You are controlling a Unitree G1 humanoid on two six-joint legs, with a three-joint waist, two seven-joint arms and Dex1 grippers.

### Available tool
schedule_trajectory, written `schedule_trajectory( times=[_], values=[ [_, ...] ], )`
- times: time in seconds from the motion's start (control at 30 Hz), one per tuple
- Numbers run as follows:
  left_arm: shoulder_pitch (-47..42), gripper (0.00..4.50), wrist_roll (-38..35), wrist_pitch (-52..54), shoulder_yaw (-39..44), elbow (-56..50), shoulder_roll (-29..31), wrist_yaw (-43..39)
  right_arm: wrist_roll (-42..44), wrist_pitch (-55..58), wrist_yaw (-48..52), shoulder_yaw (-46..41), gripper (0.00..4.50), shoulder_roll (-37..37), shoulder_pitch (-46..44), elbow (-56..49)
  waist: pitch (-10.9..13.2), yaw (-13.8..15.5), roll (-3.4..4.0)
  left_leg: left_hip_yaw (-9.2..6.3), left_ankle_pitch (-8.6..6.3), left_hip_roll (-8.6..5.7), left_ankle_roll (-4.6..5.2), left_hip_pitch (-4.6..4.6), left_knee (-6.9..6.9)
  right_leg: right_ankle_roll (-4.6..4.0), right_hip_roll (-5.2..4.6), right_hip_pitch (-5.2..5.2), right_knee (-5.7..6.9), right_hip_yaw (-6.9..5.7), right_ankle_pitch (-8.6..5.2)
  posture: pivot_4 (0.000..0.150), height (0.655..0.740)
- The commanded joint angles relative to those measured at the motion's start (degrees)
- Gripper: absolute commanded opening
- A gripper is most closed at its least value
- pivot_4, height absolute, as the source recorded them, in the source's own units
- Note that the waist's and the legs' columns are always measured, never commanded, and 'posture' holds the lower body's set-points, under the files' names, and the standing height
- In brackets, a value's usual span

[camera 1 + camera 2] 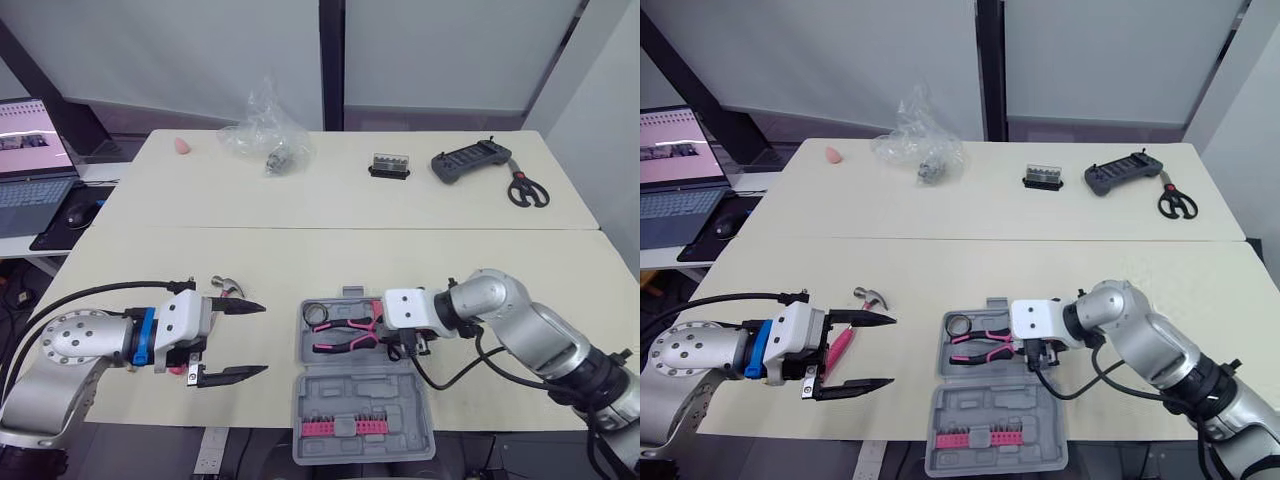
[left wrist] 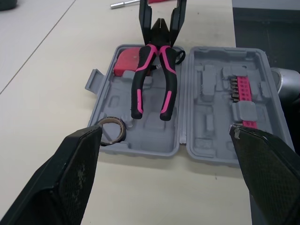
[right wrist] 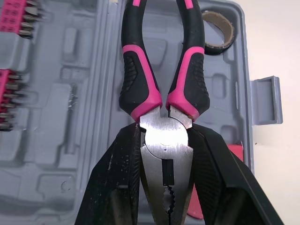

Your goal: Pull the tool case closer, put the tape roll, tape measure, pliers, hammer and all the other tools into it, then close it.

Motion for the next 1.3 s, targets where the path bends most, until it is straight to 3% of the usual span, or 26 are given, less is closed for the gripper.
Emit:
schedule_trajectory(
  times=[0.03,0.43,1.23,1.27,1.3],
  values=[
    [-1.17,4.5,0.45,-1.09,0.06,0.53,0.87,-0.71,-1.55,2.55,0.19,1.14,1.26,1.09,-1.95,-2.01,0.0,0.0,0.0,-0.01,0.0,0.0,0.01,0.0,0.0,0.0,0.0,-0.01,0.01,-0.01,0.0,0.15,0.74],
    [-0.33,4.5,0.25,-0.44,0.41,-0.95,1.25,-0.52,-6.4,3.7,-0.21,5.66,1.26,5.24,-3.84,2.34,0.0,-0.15,0.0,0.04,0.0,-0.01,0.0,-0.01,0.0,-0.01,0.0,-0.21,0.17,0.07,0.0,0.15,0.74],
    [-0.03,4.5,1.33,-2.23,-0.43,-1.79,1.74,-1.02,-8.08,2.25,-0.05,7.14,1.26,10.04,-3.11,9.59,-0.01,-0.27,0.0,0.1,0.0,0.02,-0.01,-0.02,-0.01,-0.03,0.02,-0.32,0.22,0.09,0.02,0.15,0.74],
    [-0.17,4.5,1.4,-2.33,-0.51,-1.66,1.66,-1.07,-7.76,2.28,0.06,6.71,1.98,9.97,-3.04,9.72,-0.01,-0.26,-0.01,0.09,0.0,0.02,-0.01,-0.02,-0.01,-0.03,0.02,-0.32,0.22,0.08,0.02,0.15,0.74],
    [-0.33,4.5,1.48,-2.4,-0.6,-1.55,1.57,-1.1,-7.59,2.19,-0.09,6.13,2.16,9.85,-3.09,9.81,-0.01,-0.23,0.0,0.09,0.0,0.02,-0.01,-0.02,-0.01,-0.03,0.02,-0.32,0.22,0.08,0.02,0.15,0.74]
  ],
)
